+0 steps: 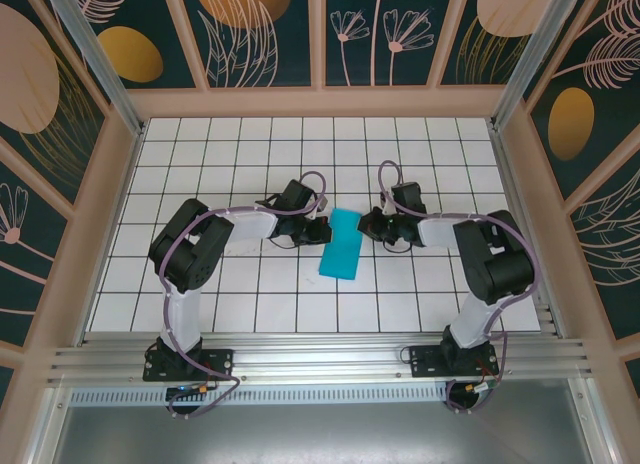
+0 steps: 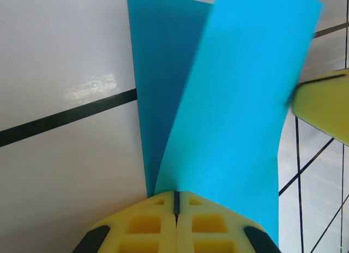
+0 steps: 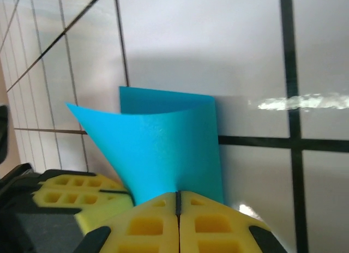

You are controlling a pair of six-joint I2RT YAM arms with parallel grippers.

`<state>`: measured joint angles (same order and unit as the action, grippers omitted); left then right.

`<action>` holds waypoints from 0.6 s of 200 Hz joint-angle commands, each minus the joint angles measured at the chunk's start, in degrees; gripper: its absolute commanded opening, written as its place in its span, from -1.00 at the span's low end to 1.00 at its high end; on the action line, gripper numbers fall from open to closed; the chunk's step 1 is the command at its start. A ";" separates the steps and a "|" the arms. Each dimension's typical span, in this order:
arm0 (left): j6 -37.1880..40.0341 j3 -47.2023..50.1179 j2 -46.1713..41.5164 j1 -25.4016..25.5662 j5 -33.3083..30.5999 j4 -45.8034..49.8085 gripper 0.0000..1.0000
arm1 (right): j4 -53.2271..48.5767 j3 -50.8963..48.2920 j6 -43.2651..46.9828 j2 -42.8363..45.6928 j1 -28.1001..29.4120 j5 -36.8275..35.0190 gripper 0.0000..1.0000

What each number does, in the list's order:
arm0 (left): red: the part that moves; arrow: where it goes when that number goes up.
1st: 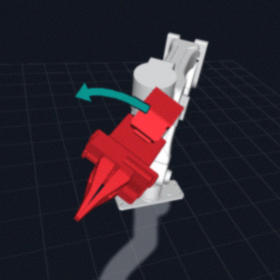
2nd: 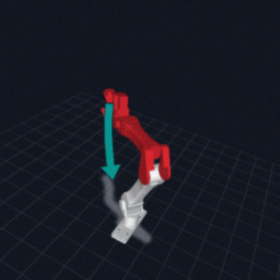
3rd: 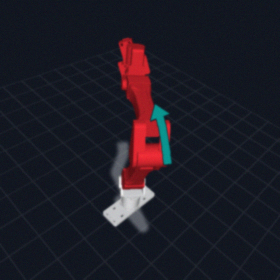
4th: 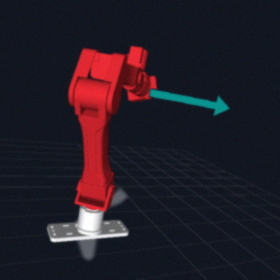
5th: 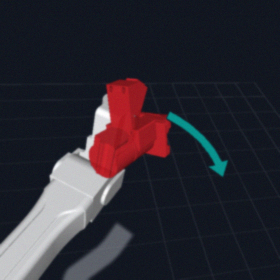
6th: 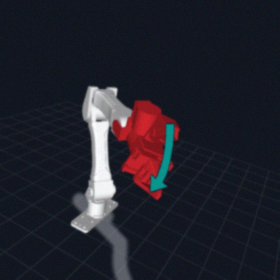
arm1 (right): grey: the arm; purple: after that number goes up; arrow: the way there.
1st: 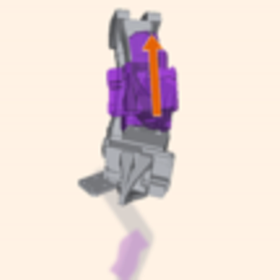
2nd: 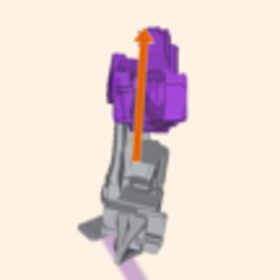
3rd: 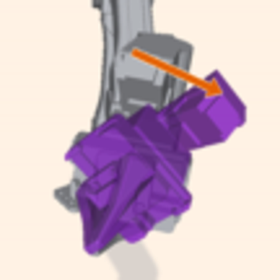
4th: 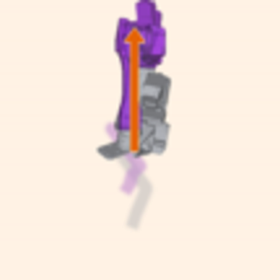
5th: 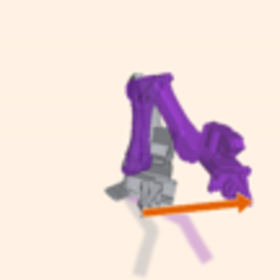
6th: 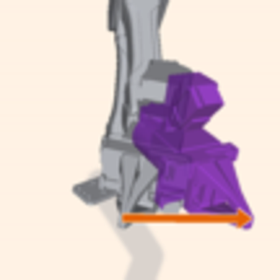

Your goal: Fold a paper plane with a square sheet of paper (pick it up from the middle)

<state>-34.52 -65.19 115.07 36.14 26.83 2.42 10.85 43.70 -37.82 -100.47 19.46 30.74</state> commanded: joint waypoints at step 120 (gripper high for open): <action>1.64 1.29 4.43 0.42 -3.71 5.85 -1.00 | -5.64 8.41 1.69 -5.71 -0.90 -1.64 -0.85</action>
<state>-34.48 -65.28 115.18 36.14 26.89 2.37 7.27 50.54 -37.56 -103.15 18.83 30.94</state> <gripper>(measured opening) 0.070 0.081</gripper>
